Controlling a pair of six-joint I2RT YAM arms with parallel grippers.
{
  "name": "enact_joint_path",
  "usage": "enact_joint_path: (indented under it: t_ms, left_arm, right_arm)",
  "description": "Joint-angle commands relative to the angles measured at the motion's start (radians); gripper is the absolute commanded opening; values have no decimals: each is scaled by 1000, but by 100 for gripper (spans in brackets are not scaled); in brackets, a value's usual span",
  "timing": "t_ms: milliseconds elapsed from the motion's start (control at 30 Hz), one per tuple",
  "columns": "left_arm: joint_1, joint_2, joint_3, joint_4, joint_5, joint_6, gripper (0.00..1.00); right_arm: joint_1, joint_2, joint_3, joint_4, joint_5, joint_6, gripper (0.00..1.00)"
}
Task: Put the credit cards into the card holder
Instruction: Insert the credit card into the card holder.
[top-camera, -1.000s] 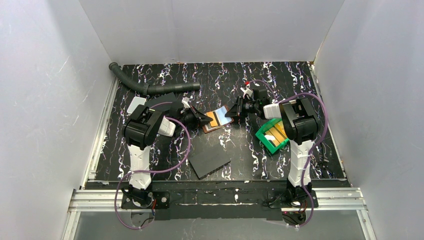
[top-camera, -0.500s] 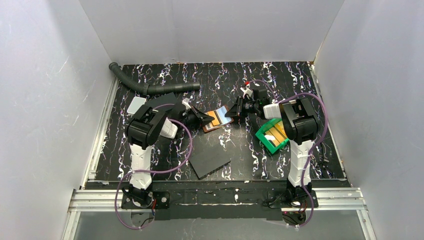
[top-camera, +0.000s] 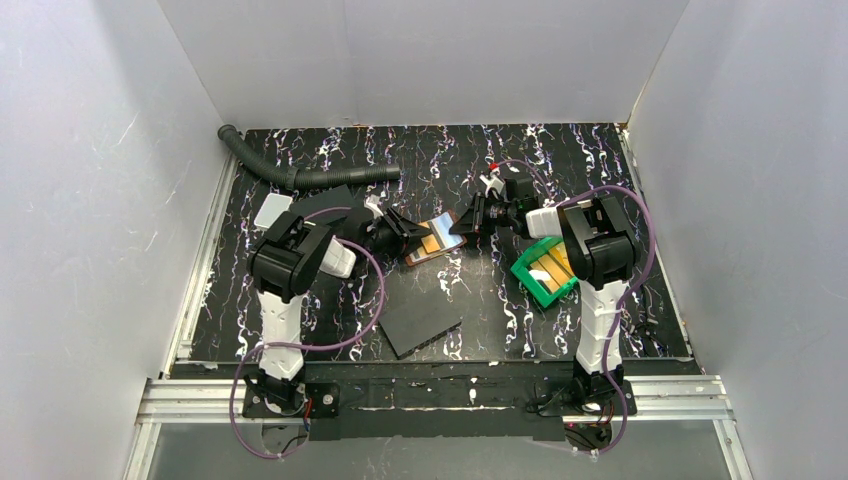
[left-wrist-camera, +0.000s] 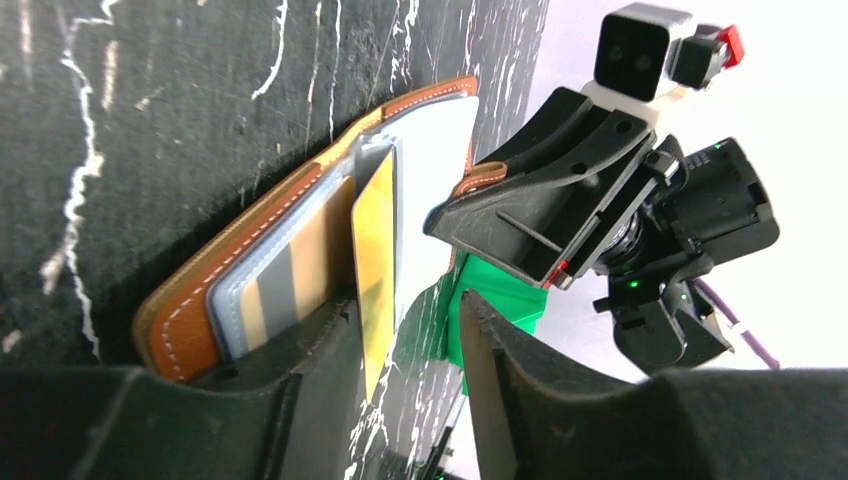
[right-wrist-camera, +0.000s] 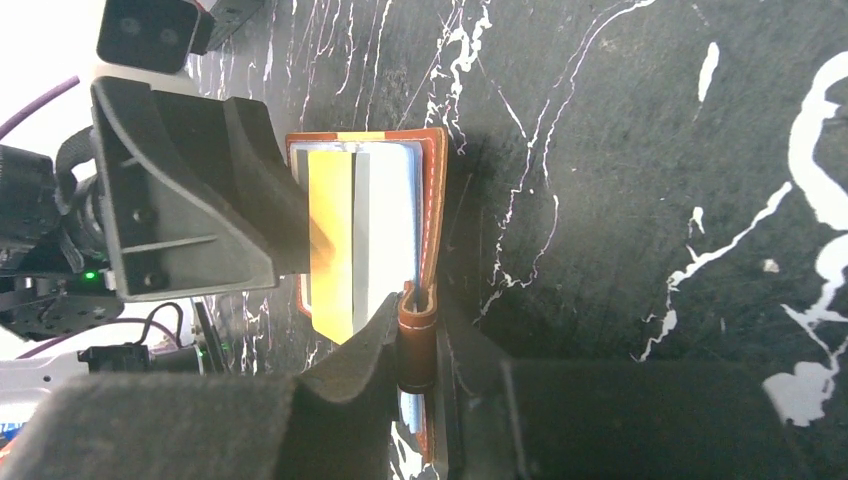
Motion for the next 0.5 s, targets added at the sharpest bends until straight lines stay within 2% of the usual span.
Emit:
enact_joint_path:
  t_ms: [0,100,133,167,200,367,467]
  left_arm:
    - [-3,-56,6,-273,-31,98,42]
    - [-4,-80,15,-347,-32,108,47]
    - [-5,-84,25,-369,-28,113,65]
    - [-5,-85,35,-389,-21,118,90]
    - [-7,-83,48,-409,-16,122,97]
    - [-27,-87,123,-501,-28,152,90]
    - [-46,-90,181,-593,-47,179,80]
  right_arm:
    - [13,18,6,-24,16,-26,1]
    - [13,14,3,-31,19,-34,1]
    - [15,11,2,-33,21,-36,1]
    - [15,10,2,-33,22,-37,1]
    - [16,10,2,-33,23,-37,1]
    - [24,9,5,-39,24,-41,1]
    - [26,6,7,-45,30,-46,1]
